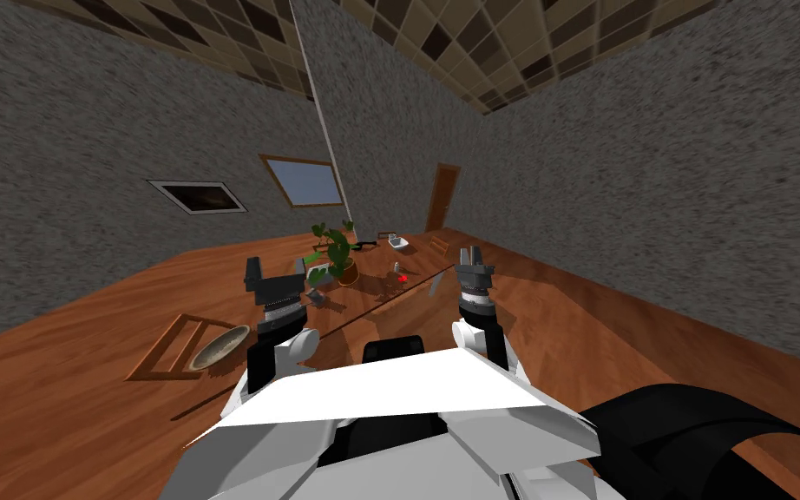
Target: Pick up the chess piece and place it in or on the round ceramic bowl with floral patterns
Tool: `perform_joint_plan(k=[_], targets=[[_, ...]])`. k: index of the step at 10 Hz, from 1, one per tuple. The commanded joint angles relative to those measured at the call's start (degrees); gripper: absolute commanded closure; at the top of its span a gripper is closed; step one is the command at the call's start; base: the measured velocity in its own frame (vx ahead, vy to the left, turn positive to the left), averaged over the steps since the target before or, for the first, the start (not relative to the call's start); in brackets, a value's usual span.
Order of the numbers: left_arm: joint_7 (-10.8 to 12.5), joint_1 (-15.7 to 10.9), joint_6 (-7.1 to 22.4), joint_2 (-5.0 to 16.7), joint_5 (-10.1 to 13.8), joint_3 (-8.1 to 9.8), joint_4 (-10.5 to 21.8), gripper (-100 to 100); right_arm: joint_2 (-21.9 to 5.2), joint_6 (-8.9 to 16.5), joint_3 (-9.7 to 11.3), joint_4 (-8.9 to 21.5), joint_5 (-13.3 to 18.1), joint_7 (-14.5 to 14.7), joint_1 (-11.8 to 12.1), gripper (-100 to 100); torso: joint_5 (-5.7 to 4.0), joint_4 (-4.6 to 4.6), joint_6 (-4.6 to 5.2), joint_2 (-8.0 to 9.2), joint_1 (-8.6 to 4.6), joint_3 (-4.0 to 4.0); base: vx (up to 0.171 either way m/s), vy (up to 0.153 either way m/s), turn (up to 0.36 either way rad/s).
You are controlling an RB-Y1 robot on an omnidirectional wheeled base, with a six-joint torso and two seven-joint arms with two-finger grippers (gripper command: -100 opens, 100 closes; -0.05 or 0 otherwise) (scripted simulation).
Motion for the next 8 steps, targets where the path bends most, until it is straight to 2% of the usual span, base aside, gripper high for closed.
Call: perform_joint_plan(k=[1, 2, 3, 4, 5, 6, 7, 8], targets=[[2.47, -1.28, -1.00, 1.09, 2.86, 2.39, 2.86, -100, 0.00, 0.00, 0.00, 0.00, 0.00, 0.00, 0.00, 0, 0.00, 0.00, 0.00, 0.00, 0.00, 0.00, 0.016, -0.068, -0.293], [2.47, -1.28, -1.00, 1.09, 4.03, 2.39, 4.14, -100, 0.00, 0.00, 0.00, 0.00, 0.00, 0.00, 0.00, 0, -0.02, 0.00, 0.02, -0.02, -0.05, -0.01, 0.012, -0.051, -0.110], [4.07, -1.93, -1.91, 1.65, 5.90, 3.87, 6.51, -100, 0.00, 0.00, 0.00, 0.00, 0.00, 0.00, 0.01, 0, -0.01, 0.00, -0.03, 0.00, 0.00, 0.00, 0.009, -0.063, -0.180], [4.07, -1.93, -1.91, 1.65, 6.73, 3.87, 7.00, -100, 0.00, 0.00, 0.00, 0.00, 0.00, 0.00, 0.00, 0, -0.01, 0.00, 0.01, 0.00, -0.03, 0.00, 0.009, -0.044, -0.081], [5.72, -2.59, -2.86, 2.13, 9.02, 5.41, 9.26, -100, 0.00, 0.00, -0.01, 0.00, 0.00, 0.00, 0.01, 0, -0.01, 0.00, -0.03, 0.01, 0.02, 0.01, 0.008, -0.049, -0.174], [5.72, -2.59, -2.86, 2.13, 9.52, 5.41, 9.94, -100, 0.00, 0.00, 0.00, 0.00, 0.00, 0.00, 0.00, 0, -0.01, 0.01, 0.00, 0.02, 0.00, 0.01, 0.011, -0.040, -0.109], [7.41, -3.24, -3.83, 2.52, 11.92, 7.00, 11.91, -100, 0.00, 0.00, -0.01, 0.00, 0.00, 0.00, 0.01, 0, 0.00, 0.01, -0.03, 0.01, 0.04, 0.01, 0.012, -0.050, -0.241], [7.41, -3.24, -3.83, 2.52, 12.36, 7.00, 12.97, -100, 0.00, 0.00, 0.00, 0.00, 0.00, 0.00, 0.00, 0, 0.00, 0.00, 0.01, 0.02, 0.01, 0.01, 0.007, -0.030, -0.110]])
